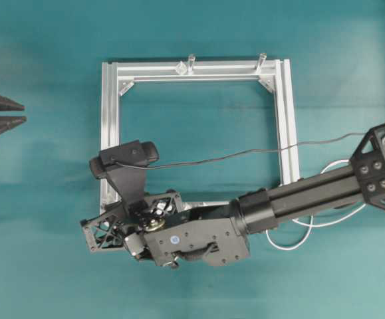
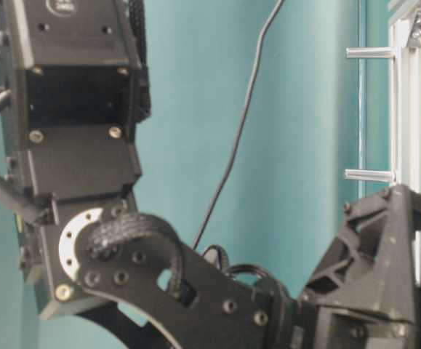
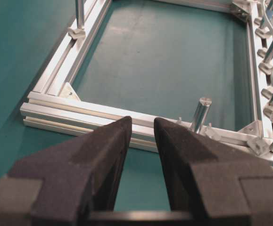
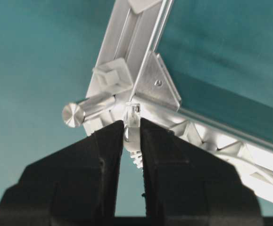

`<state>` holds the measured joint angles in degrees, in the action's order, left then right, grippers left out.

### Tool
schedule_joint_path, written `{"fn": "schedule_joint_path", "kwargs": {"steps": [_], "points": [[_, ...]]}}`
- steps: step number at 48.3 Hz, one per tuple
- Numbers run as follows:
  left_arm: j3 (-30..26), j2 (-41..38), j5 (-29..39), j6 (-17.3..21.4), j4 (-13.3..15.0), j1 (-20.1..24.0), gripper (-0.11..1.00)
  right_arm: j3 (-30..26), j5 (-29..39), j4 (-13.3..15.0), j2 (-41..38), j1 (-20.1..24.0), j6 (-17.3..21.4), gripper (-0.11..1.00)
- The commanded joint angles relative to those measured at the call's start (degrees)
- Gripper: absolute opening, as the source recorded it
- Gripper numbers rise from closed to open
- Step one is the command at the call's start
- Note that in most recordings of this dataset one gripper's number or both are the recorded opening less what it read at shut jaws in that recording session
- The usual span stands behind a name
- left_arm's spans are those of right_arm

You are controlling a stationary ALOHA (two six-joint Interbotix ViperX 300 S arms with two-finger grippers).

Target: Move the cable alternately left and right between 8 closely spaced pins so it hooks onto each one.

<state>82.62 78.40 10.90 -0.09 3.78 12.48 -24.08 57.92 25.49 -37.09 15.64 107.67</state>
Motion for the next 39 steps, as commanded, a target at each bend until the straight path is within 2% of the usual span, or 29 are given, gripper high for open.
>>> {"fn": "schedule_joint_path", "kwargs": {"steps": [1,39], "points": [[-1.32,-0.44,-0.26,-0.09,-0.18,0.26,0.38,-1.41,0.26,0.18,1.49,0.35,-0.09,0.15],[-1.32,-0.44,-0.26,-0.09,-0.18,0.26,0.38,-1.67,0.53,0.18,1.41,0.97,-0.09,0.15]]}}
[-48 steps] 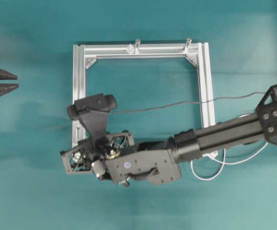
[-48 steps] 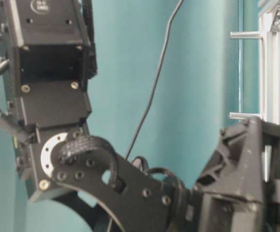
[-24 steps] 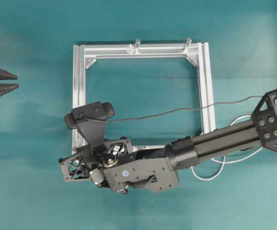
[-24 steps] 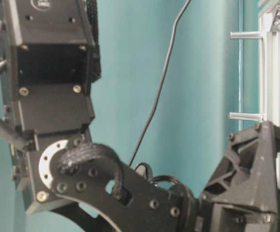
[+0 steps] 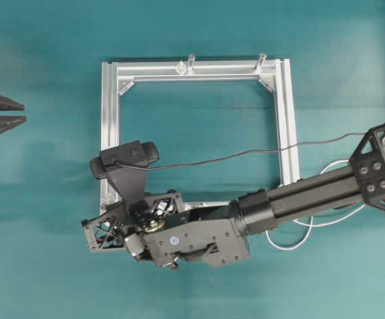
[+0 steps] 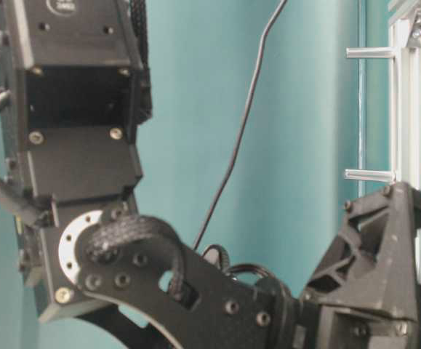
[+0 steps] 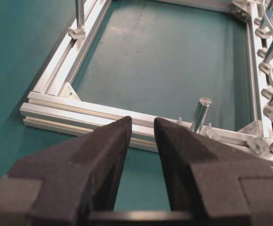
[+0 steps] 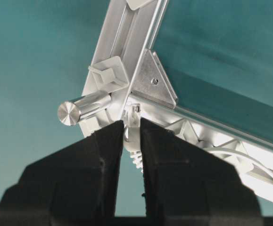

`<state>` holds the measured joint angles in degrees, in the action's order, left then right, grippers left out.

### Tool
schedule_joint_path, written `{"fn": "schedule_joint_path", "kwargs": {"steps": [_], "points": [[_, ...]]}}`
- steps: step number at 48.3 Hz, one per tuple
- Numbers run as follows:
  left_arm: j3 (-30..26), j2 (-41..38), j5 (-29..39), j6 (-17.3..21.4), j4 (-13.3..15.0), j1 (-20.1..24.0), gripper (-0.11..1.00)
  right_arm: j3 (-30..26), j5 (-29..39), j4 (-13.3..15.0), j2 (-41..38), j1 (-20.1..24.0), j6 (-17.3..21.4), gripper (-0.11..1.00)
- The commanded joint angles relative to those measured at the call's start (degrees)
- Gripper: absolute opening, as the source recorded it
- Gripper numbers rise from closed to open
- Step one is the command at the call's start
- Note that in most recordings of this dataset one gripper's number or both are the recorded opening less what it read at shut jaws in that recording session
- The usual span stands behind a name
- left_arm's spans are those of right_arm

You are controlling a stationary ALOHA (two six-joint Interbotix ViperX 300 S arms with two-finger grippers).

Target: Move the cable alternately left and right between 8 closely spaced pins so it hooks onto each one.

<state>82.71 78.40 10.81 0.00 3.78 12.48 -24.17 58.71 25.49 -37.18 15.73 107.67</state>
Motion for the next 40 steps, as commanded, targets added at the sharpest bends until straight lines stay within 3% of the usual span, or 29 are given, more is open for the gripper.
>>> {"fn": "schedule_joint_path", "kwargs": {"steps": [1,17,40], "points": [[-1.41,-0.44,-0.18,-0.18,-0.18,0.26,0.37,-1.67,-0.26,0.18,1.49,1.05,0.00,0.15],[-1.41,-0.35,-0.18,-0.18,-0.18,0.26,0.37,-4.66,0.00,-0.35,-0.09,4.48,1.41,0.15],[-1.49,-0.44,-0.26,-0.18,-0.18,0.26,0.37,-9.58,-0.79,0.00,-2.64,4.48,1.49,0.15]]}}
